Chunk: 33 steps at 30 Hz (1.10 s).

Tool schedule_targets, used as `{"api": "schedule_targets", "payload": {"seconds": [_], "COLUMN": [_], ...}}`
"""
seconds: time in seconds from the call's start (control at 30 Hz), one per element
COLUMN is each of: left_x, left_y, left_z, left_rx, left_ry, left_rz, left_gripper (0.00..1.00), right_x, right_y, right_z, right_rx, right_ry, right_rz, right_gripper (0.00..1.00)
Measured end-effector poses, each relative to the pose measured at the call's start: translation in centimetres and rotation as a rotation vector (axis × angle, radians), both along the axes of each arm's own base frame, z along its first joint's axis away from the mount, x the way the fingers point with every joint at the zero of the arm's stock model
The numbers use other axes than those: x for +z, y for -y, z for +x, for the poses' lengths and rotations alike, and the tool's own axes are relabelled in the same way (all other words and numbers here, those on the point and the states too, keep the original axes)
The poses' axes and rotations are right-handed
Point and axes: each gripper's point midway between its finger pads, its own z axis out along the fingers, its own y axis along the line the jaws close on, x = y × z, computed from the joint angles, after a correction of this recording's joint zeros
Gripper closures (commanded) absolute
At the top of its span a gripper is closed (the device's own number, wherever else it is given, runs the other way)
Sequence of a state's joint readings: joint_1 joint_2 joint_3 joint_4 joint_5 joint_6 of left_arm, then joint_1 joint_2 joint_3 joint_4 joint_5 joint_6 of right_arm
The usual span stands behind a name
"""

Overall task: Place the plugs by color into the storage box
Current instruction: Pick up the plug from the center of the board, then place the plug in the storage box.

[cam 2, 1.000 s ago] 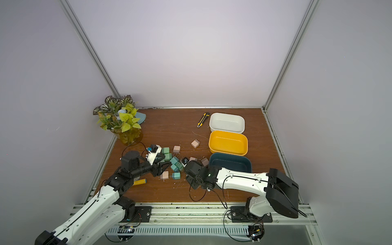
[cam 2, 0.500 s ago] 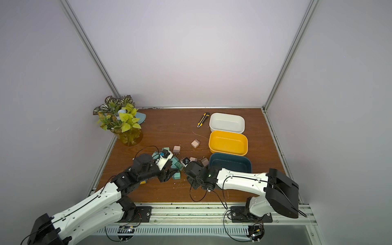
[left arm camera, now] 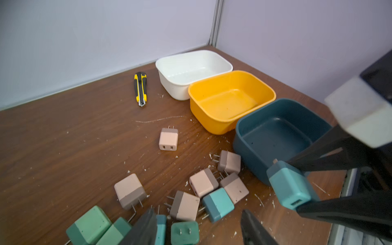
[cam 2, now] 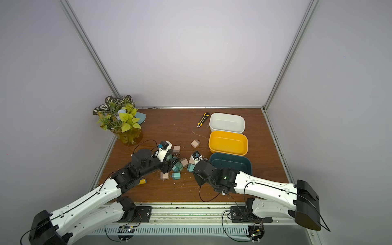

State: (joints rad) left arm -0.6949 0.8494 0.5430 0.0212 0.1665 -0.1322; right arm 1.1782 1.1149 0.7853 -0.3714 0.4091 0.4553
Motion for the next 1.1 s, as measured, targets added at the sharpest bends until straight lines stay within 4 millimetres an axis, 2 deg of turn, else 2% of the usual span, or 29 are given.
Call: {"api": "schedule_targets", "payload": {"seconds": [0.1,0.2,0.33,0.47,0.53,0.77,0.8,0.87,0.9,1.03,1.1], "left_x": [1.3,2.0,1.8,1.8,2.1,2.8,2.8,2.8,2.8,2.8,2.8], "left_y": [0.1,0.3,0.7,1.4,1.6,2.0,2.1,2.1,2.2,2.2,2.3], "left_z": [0.4,0.6,0.7,0.5,0.4,0.2,0.2,0.1,0.1,0.0,-0.1], "left_rx": [0.016,0.021,0.016,-0.006,-0.012,-0.026,-0.027,-0.030,-0.031,-0.035,-0.036], "left_ry": [0.033,0.045,0.018,-0.011,-0.012,-0.023,-0.027,-0.033,-0.035,-0.041,-0.042], "left_rz": [-0.045,-0.077,-0.097,-0.112,-0.122,-0.158,-0.161,-0.165,-0.167,-0.170,-0.170], "left_gripper": [0.36,0.36,0.36,0.36,0.36,0.36,0.36,0.37,0.36,0.36,0.36], "right_x": [0.3,0.9,1.9,2.1,1.2,-3.9,-4.3,-4.9,-5.0,-4.9,-4.8], "right_y": [2.0,4.1,6.7,9.3,10.3,12.8,13.0,13.3,13.3,13.1,12.9], "right_z": [0.5,1.0,2.1,3.6,4.1,4.2,4.2,4.3,4.4,5.0,5.3], "right_rx": [-0.080,-0.177,-0.287,-0.404,-0.443,-0.519,-0.524,-0.534,-0.537,-0.541,-0.542], "right_ry": [0.027,0.053,0.060,0.052,0.027,-0.072,-0.081,-0.091,-0.091,-0.075,-0.071], "right_rz": [0.031,0.076,0.141,0.175,0.173,0.078,0.068,0.049,0.047,0.054,0.061], "right_gripper": [0.70,0.72,0.78,0.76,0.65,0.67,0.64,0.43,0.37,0.20,0.17]}}
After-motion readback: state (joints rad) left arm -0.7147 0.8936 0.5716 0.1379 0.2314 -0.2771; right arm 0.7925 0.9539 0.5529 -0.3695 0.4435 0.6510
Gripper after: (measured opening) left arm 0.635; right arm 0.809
